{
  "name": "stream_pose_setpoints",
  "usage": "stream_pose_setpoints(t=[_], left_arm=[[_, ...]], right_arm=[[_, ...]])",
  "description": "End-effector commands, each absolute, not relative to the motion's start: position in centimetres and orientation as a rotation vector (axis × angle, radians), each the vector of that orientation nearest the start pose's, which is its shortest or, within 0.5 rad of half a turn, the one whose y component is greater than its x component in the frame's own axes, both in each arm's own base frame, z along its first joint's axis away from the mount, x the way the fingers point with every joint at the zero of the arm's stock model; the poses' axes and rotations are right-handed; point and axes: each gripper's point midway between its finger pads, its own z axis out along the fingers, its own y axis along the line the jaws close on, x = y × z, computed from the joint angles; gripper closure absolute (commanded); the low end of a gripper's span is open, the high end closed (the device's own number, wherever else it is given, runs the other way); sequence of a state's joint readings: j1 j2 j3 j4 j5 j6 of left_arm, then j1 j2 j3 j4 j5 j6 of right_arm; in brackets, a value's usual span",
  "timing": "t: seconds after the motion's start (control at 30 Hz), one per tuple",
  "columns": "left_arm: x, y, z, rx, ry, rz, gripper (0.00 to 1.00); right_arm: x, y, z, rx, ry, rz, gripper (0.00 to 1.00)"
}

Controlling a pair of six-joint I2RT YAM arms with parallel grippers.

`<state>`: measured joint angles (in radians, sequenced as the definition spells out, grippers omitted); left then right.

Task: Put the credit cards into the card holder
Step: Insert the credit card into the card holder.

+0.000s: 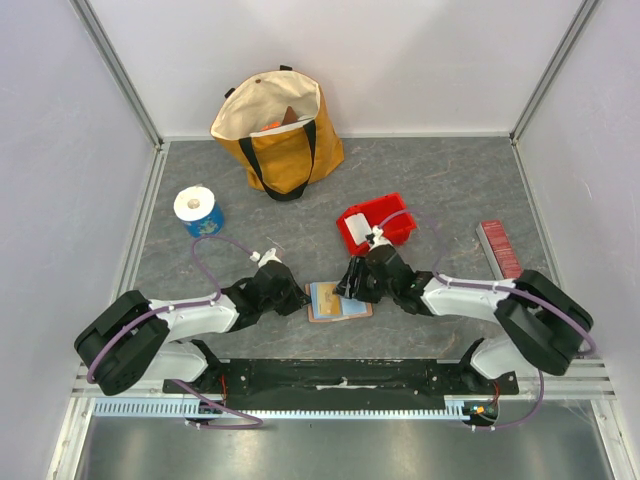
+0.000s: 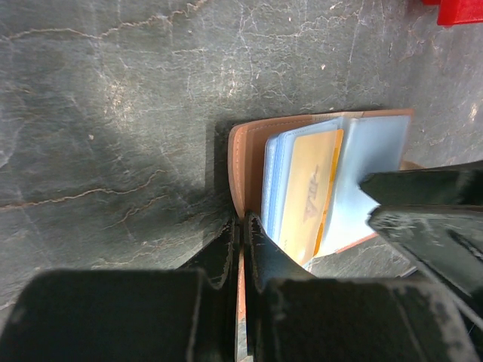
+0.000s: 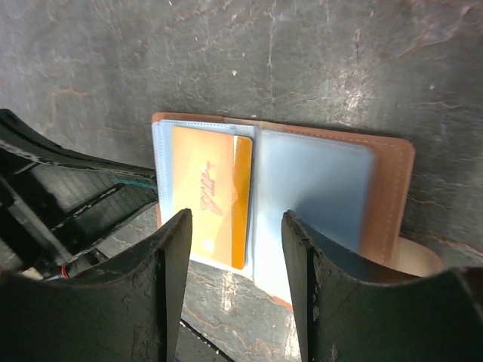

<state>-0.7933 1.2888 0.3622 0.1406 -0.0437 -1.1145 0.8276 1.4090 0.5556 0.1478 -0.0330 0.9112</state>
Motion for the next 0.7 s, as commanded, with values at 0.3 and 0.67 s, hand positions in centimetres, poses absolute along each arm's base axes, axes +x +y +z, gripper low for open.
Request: stream_pose_setpoints(t=[0.3, 0.67], left_arm=[[18.6, -22.0, -0.2, -0.333, 2.582, -0.636, 0.98], [18.9, -22.3, -0.2, -0.292, 2.601, -0.611, 0.98]], right_arm=[[21.5, 33.8, 5.0, -0.094, 2.458, 1.103, 0.48], [21.7, 34.8, 5.9, -0.175, 2.403, 1.164, 0.55]])
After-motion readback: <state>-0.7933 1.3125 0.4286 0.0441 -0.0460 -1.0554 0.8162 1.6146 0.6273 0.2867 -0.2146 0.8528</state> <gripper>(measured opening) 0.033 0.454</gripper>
